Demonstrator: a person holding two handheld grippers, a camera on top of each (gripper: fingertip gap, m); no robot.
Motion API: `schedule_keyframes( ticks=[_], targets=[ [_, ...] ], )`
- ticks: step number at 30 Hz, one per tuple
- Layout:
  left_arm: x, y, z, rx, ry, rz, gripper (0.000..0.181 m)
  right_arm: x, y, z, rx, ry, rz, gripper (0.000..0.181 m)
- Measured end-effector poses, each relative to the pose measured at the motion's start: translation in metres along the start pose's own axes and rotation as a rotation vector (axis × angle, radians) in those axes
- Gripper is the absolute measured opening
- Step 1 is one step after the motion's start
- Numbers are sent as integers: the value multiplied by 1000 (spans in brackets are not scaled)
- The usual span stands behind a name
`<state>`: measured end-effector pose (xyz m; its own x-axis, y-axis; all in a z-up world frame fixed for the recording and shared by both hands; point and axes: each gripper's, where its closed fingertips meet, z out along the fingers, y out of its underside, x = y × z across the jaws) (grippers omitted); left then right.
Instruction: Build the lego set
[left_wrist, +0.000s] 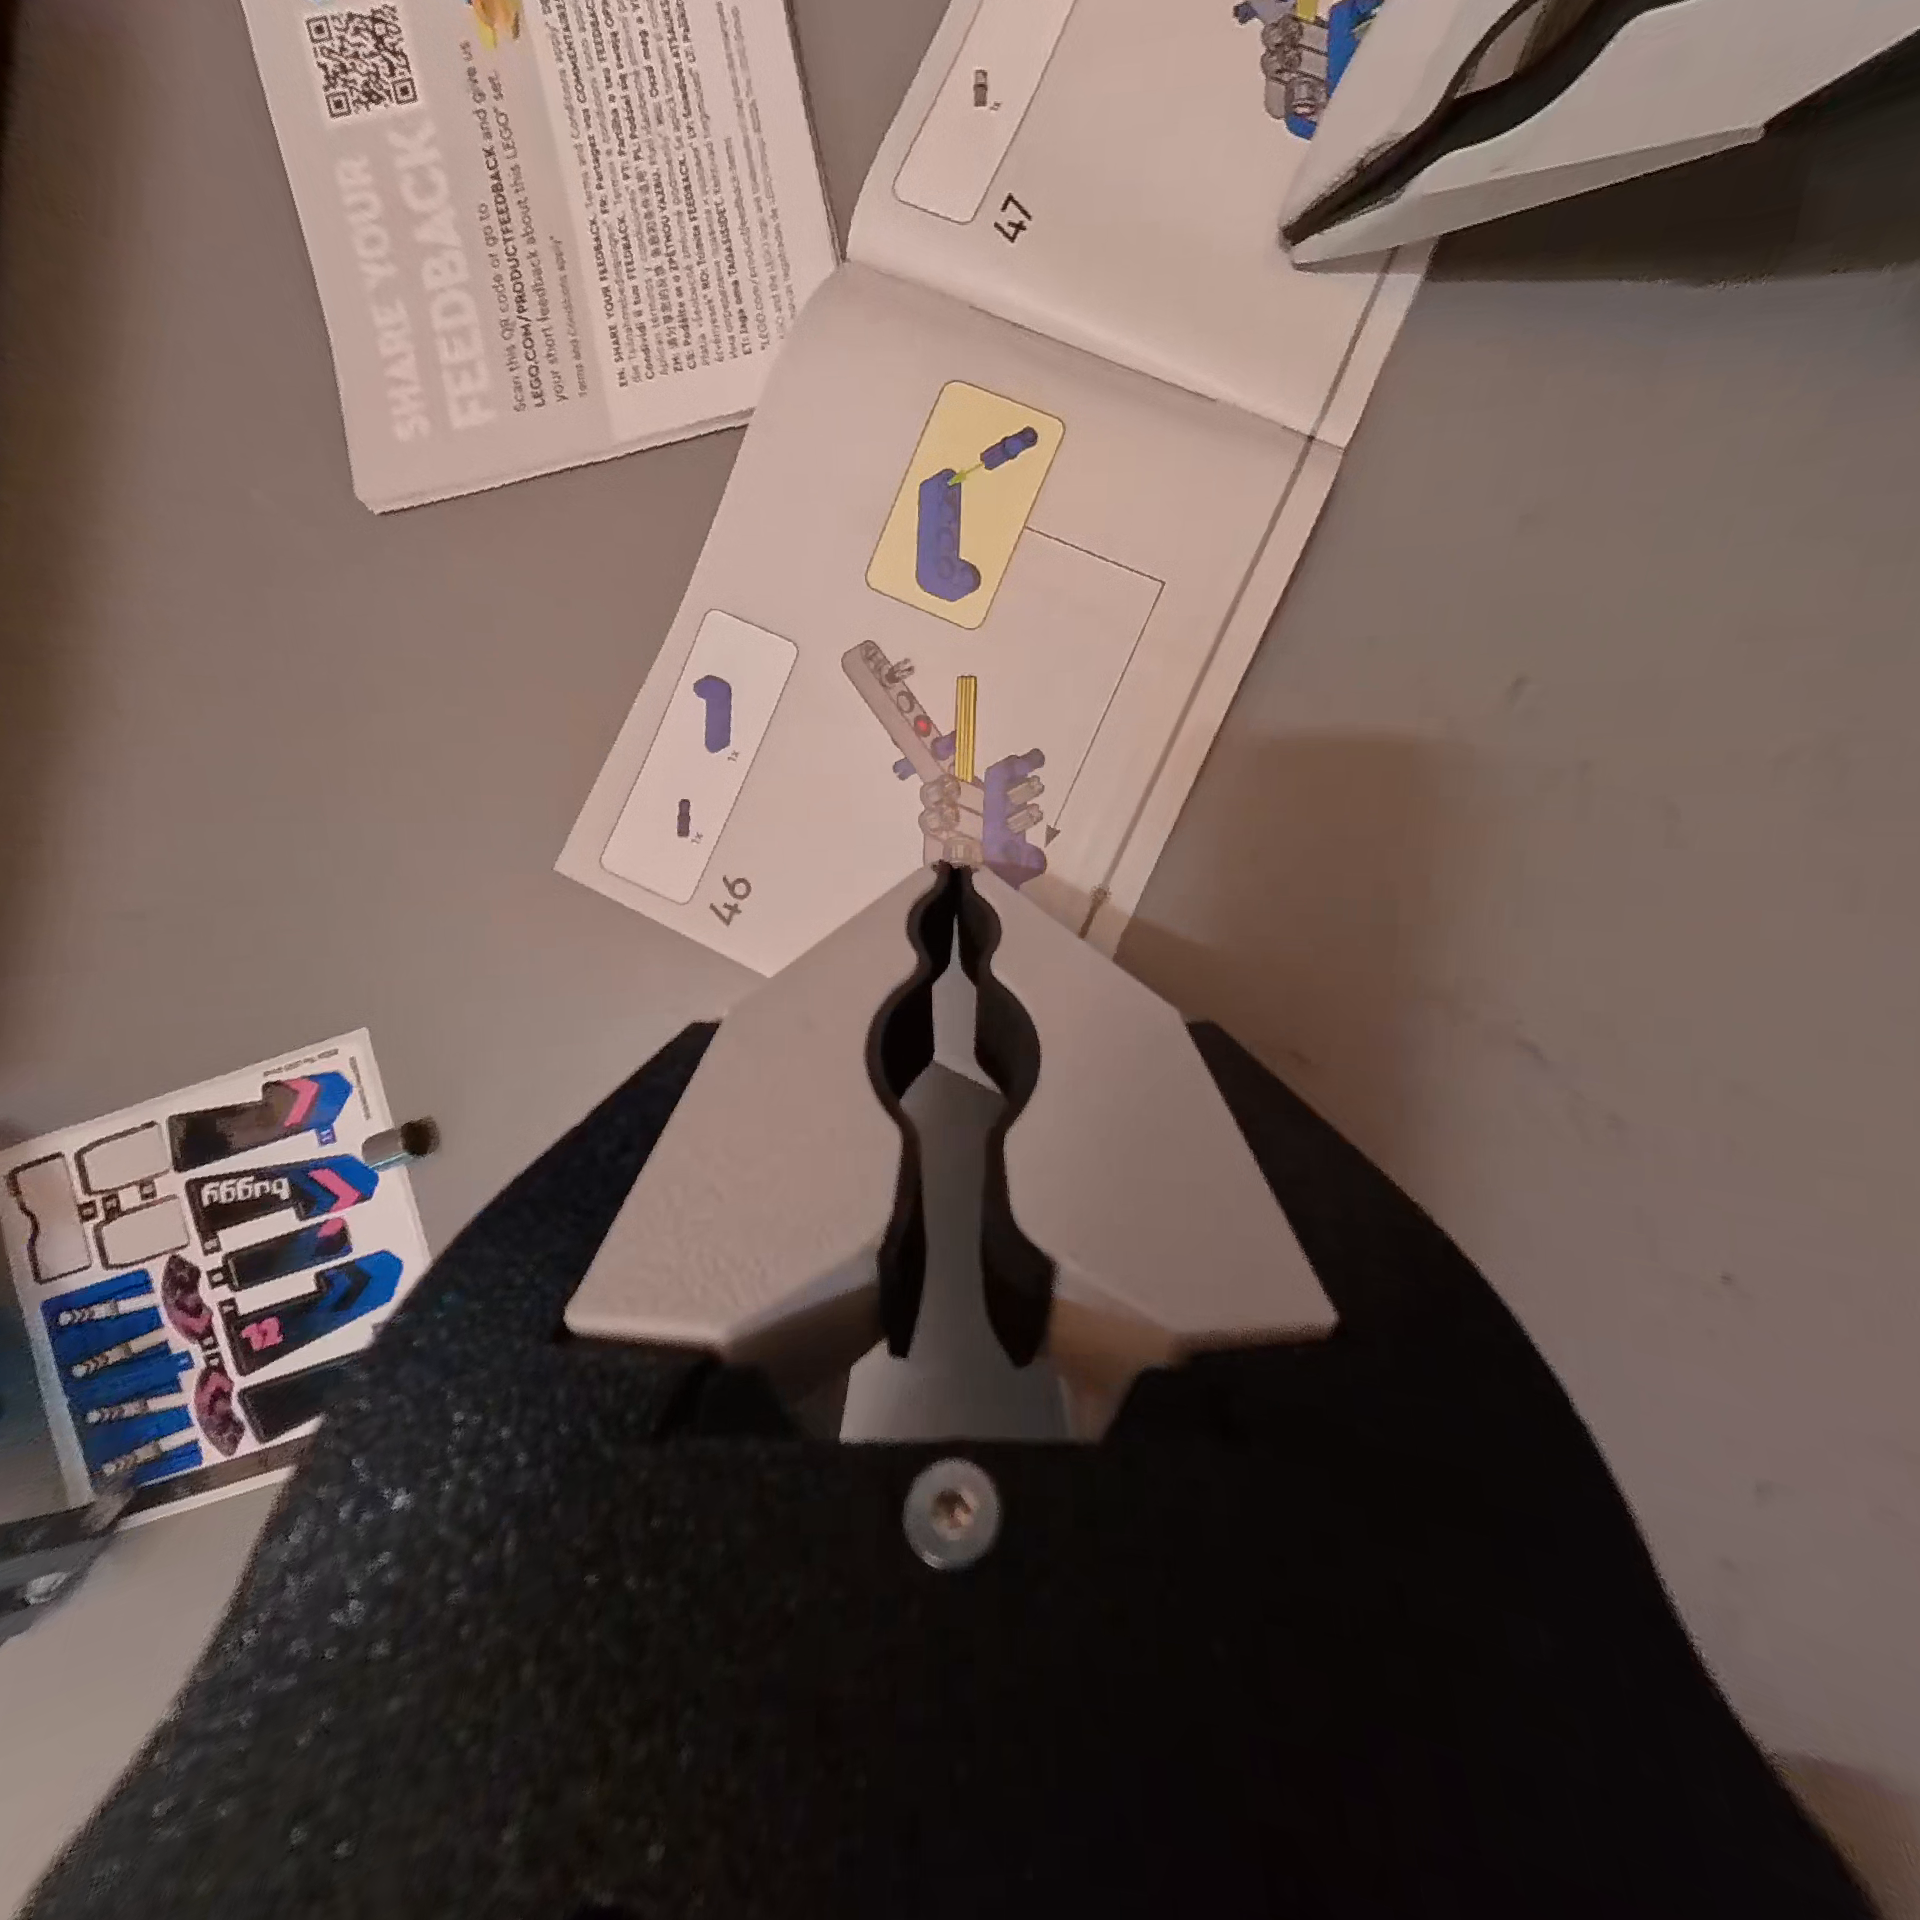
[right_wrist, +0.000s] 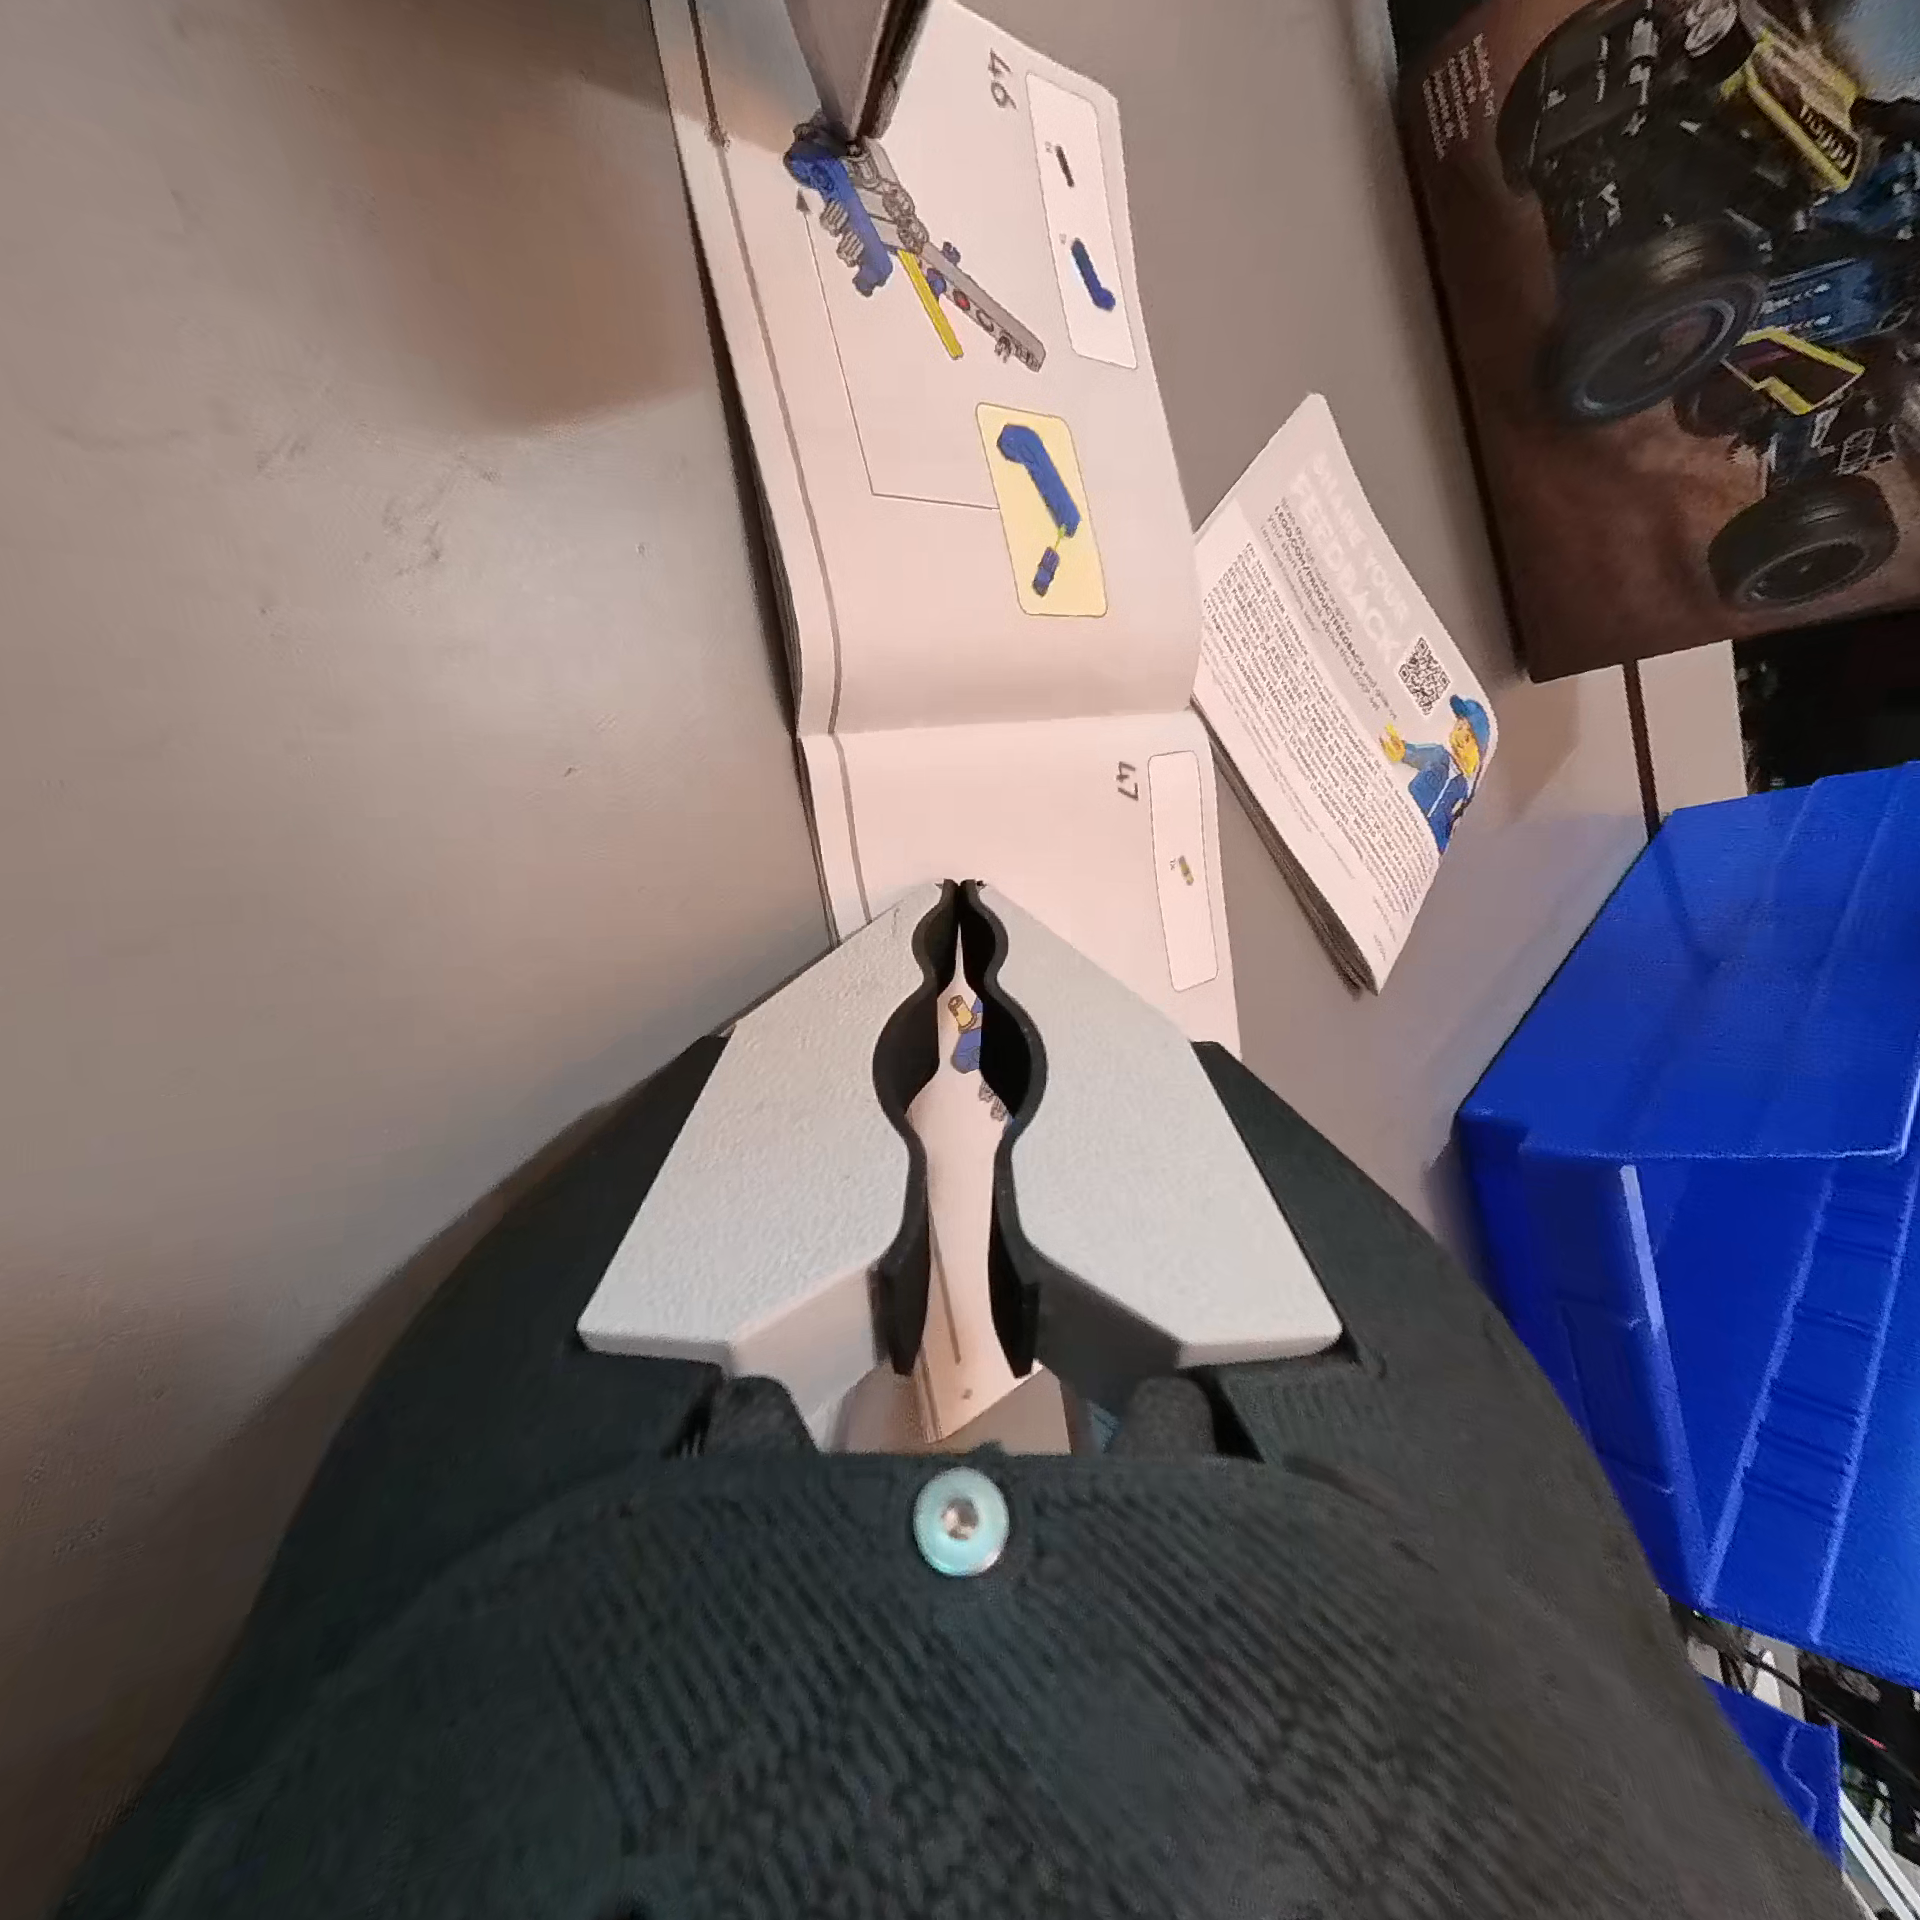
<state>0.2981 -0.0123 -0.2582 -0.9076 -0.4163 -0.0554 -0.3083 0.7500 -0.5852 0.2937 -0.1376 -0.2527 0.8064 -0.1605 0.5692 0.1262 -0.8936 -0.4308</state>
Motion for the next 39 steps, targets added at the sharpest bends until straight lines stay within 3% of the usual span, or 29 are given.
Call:
schedule_keyframes(
  ticks=[5,8,11,14,18,21,23,27,35,39],
  targets=[
    [-5,-8,-9,81,-2,-34,0,14,-5,-5,29,55,17,4],
    [-14,-21,-39,211,-44,-111,0,27,-19,-13,119,80,78,7],
    [-20,-15,-84,297,-122,-149,0,38,-25,-21,170,105,100,13],
    [-39,21,-143,300,-286,-184,3,49,-31,-27,223,138,119,17],
    [-57,111,-212,196,-444,-343,4,58,-39,-32,304,151,196,21],
    [-52,177,-235,87,-470,-417,7,56,-45,-28,335,139,238,23],
    [-42,207,-237,27,-451,-421,9,51,-52,-24,351,120,251,23],
    [-37,244,-237,-78,-479,-420,12,41,-70,-19,373,78,261,24],
    [-74,277,-273,-66,-637,-495,13,33,-79,-9,320,66,222,23],
    [-92,306,-290,-157,-703,-520,15,33,-84,-8,318,71,226,24]
  ],
)
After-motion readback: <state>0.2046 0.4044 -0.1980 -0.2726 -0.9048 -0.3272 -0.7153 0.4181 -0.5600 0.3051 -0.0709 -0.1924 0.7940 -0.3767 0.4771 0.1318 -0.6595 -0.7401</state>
